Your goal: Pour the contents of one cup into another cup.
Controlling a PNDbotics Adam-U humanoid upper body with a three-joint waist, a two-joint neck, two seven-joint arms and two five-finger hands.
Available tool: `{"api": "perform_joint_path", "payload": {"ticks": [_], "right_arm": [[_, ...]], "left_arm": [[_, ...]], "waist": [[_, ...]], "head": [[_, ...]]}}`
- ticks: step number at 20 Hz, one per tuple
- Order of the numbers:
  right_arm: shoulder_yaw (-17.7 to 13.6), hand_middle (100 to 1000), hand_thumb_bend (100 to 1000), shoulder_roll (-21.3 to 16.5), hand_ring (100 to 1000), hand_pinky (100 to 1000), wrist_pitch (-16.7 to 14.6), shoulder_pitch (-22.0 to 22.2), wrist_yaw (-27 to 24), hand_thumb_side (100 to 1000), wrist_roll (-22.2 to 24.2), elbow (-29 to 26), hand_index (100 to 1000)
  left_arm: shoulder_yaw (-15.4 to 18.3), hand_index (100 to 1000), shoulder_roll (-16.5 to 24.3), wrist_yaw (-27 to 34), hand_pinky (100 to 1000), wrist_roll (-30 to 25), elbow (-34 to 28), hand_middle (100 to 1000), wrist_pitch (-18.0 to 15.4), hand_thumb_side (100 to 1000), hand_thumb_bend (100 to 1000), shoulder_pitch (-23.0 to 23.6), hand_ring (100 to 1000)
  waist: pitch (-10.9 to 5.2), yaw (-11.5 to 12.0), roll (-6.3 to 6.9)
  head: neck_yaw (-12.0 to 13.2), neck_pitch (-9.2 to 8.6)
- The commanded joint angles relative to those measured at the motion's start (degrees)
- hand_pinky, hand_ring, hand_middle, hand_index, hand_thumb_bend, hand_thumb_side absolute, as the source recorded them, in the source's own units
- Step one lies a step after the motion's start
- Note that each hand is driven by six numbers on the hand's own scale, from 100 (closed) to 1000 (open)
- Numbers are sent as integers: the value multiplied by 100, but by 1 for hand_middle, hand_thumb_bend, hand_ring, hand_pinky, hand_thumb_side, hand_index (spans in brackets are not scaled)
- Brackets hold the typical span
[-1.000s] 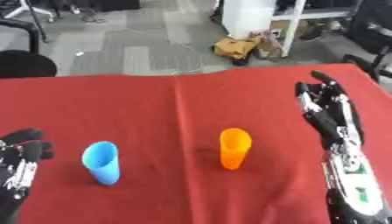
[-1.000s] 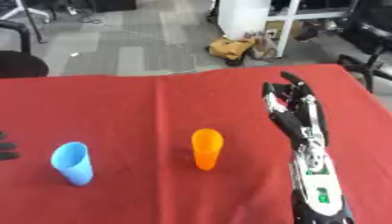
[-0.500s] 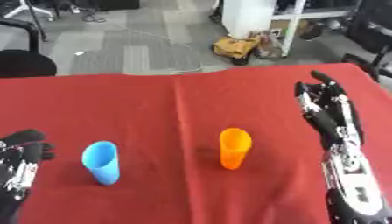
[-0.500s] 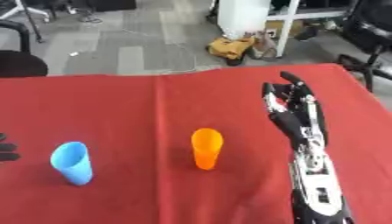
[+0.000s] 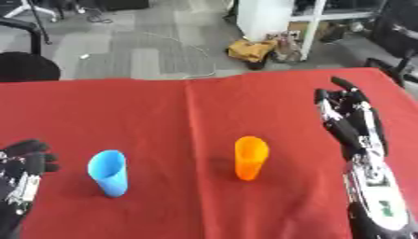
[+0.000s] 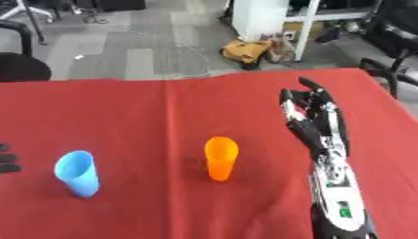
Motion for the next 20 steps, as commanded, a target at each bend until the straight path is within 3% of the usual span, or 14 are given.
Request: {"api": "perform_joint_path", "payload": {"ticks": [1,20], "right_arm": [[13,494,258,-94,801,861,-18,-61,-30,283,20,-105,823],[6,495,247,-98,805,862,-16,-57,-21,283,24,-102,825]], "left_arm": [[6,729,45,-13,615,-22,-51,642,-1,435,352,-39,642],[14,734,36,-2,615,-97,-56,642,-26,439,335,-34,638]], "waist": [[-84,3,-1],[-88,2,4]], "head": [[-20,-28],[-23,-38]]}}
